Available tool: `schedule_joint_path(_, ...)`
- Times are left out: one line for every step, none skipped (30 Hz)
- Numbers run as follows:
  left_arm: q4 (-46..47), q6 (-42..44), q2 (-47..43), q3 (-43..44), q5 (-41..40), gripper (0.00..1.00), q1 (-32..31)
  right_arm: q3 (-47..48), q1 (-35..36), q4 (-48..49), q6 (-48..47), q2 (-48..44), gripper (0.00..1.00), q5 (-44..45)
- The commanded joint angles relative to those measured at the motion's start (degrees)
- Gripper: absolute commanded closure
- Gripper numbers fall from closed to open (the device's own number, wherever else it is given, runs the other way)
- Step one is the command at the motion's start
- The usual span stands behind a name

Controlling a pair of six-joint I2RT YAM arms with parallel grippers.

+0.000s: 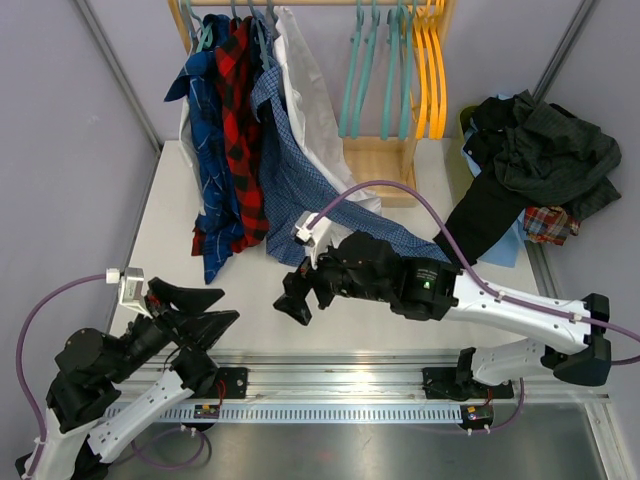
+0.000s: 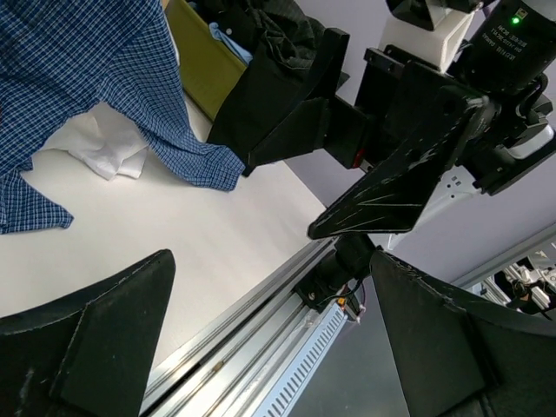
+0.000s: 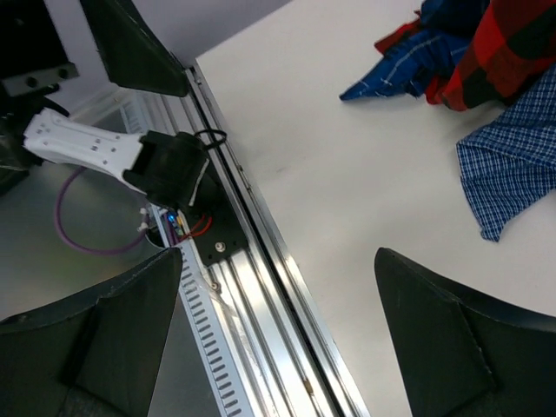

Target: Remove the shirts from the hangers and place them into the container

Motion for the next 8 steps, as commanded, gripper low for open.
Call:
schedule_joint_path(4.39,2.08,-3.22,0.87,2.64,0.01,0.07,-0.64,1.58,6.33,1.68,-3.2,0.01,1.08)
schedule_joint_path(4.48,2.25,-2.96,0.96,2.55,0.01,0.07,-0.91,1.67,6.5,1.85,-3.29,0.01,0.99)
schedule_joint_path(4.74,2.43,-2.69,0.96,2.64,0.01,0.07,-1.61,1.84,6.76,1.68,-3.55,0.0,0.99)
schedule_joint_path(5.01,2.52,-2.43,0.87,2.9,0.01,0.07,-2.05,1.93,7.38,1.85,-3.9,0.01,0.73)
schedule_joint_path(5.1,2.52,-2.25,0.96,2.99,0.01,0.07,-2.23,1.93,7.21,2.12,-4.25,0.0,0.38)
schedule_joint_path(5.18,2.61,-2.16,0.78,3.25,0.01,0.07,-2.32,2.02,7.12,2.21,-4.43,0.01,0.2)
schedule_joint_path(5.27,2.69,-1.99,0.87,3.43,0.01,0.15,-2.49,1.93,7.29,2.38,-5.04,0.01,0.72)
schedule_joint_path(5.19,2.87,-1.9,0.69,3.43,0.01,0.07,-2.75,2.02,7.56,2.64,-5.48,0.01,1.07)
